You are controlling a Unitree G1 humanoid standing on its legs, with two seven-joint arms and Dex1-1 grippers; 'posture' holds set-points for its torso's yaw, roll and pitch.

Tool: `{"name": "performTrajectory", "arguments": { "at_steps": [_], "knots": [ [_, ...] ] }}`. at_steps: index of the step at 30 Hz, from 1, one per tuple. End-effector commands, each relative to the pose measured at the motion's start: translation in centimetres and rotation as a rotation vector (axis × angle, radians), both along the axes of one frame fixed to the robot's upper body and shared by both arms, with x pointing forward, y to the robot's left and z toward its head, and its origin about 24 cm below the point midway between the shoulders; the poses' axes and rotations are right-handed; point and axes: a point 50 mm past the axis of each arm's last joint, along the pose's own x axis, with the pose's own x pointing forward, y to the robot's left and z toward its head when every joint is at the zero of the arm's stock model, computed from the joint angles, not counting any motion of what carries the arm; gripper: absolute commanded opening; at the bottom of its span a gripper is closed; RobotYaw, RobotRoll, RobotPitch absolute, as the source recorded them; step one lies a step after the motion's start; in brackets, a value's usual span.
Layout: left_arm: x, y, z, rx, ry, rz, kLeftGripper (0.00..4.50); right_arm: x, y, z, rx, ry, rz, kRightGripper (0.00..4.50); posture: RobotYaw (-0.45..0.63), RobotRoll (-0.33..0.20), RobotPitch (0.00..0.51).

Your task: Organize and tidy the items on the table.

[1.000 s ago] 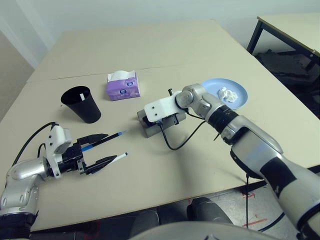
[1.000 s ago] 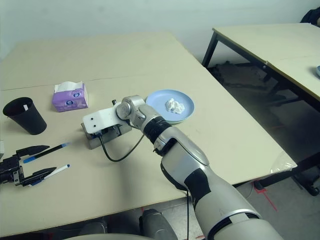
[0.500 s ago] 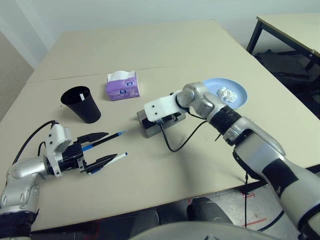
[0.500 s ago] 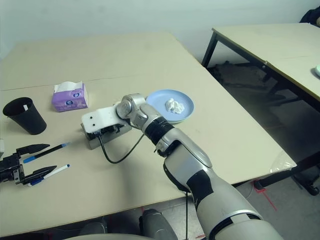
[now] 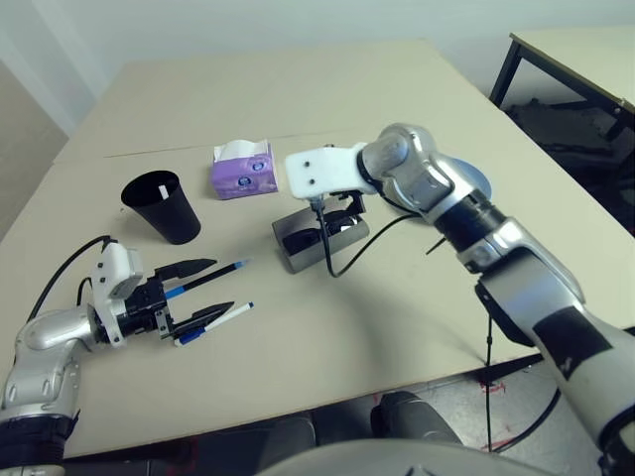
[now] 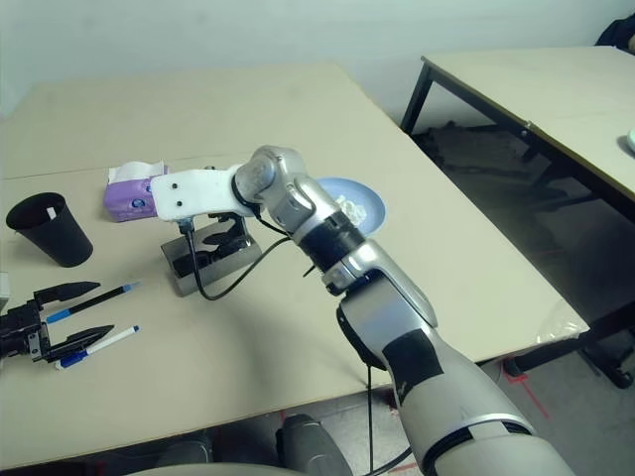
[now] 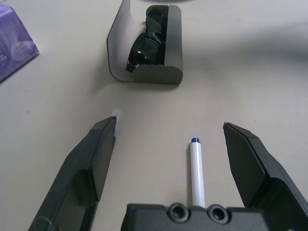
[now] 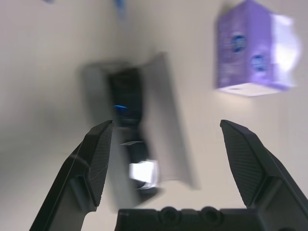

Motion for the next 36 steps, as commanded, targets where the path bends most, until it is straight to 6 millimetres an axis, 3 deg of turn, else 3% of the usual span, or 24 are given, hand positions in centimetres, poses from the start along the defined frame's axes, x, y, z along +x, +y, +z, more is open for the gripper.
{"name": "performTrajectory", "arguments": {
  "at_steps": [1,7,13,19,23,29,32,36],
  "knots": [
    [-0.1,-0.1,-0.1,-0.001,0.003,0.0,4.5,-0.9,-2.1,1.0,0.079,0.071,-0.034,4.46,-0.07,0.0,0.018],
    [-0.4,-0.1,0.0,-0.005,0.004,-0.003,4.5,-3.0,-5.9,0.2,0.235,0.242,-0.089,4.46,-0.08,0.0,0.027],
    [-0.5,-0.2,0.1,-0.005,0.006,-0.003,4.5,-4.5,-9.6,-2.5,0.363,0.314,-0.189,4.46,-0.08,0.0,0.032],
    [-0.4,-0.3,0.3,-0.009,0.0,0.014,4.5,-4.7,-14.0,-4.1,0.613,0.234,-0.471,4.46,-0.08,0.0,0.025],
    [0.4,-0.5,0.4,-0.042,-0.018,0.1,4.5,-5.8,-16.6,-4.9,0.737,0.144,-0.643,4.46,-0.1,0.0,0.02],
    [1.9,-1.4,0.3,-0.058,-0.035,0.179,4.5,-7.7,-18.4,-5.0,0.873,0.039,-0.721,4.46,-0.13,0.0,0.009],
    [2.4,-1.7,0.2,-0.06,-0.039,0.198,3.55,-8.8,-18.4,-5.1,0.935,0.053,-0.652,4.5,-0.14,0.0,0.007],
    [3.1,-2.0,0.0,-0.061,-0.04,0.226,2.12,-10.0,-18.7,-6.3,0.883,0.09,-0.542,4.5,-0.14,0.0,0.005]
  ]
}}
